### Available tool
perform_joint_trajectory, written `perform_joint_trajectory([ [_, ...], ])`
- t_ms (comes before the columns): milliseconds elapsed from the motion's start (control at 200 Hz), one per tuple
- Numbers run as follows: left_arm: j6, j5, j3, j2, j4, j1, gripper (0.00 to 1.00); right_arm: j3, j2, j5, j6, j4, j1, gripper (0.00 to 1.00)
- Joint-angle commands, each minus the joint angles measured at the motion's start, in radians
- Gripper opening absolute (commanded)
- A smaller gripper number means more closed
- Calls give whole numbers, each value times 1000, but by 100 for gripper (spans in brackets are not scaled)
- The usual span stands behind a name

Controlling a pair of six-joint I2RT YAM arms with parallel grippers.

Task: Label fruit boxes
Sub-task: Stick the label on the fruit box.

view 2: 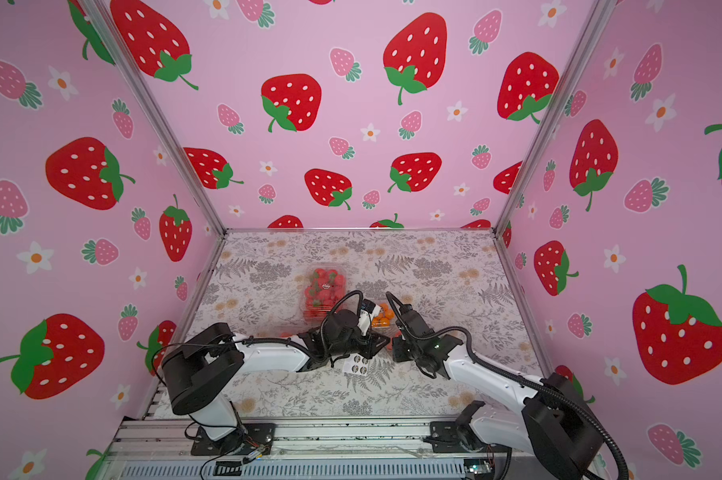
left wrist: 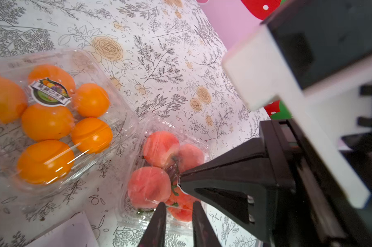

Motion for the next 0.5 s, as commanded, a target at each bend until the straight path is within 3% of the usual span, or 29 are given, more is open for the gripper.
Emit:
perform_joint_trajectory([
  [0, 10, -56, 64, 18, 18, -36, 23, -36, -88, 34, 22, -16, -6, 1],
  [285, 31, -137, 157, 108, -40, -73, 10, -43, -237, 136, 12, -30, -33, 3],
  [495, 5, -152, 140, 138, -47, -82, 7, -56, -322, 145, 10, -62, -38, 3],
])
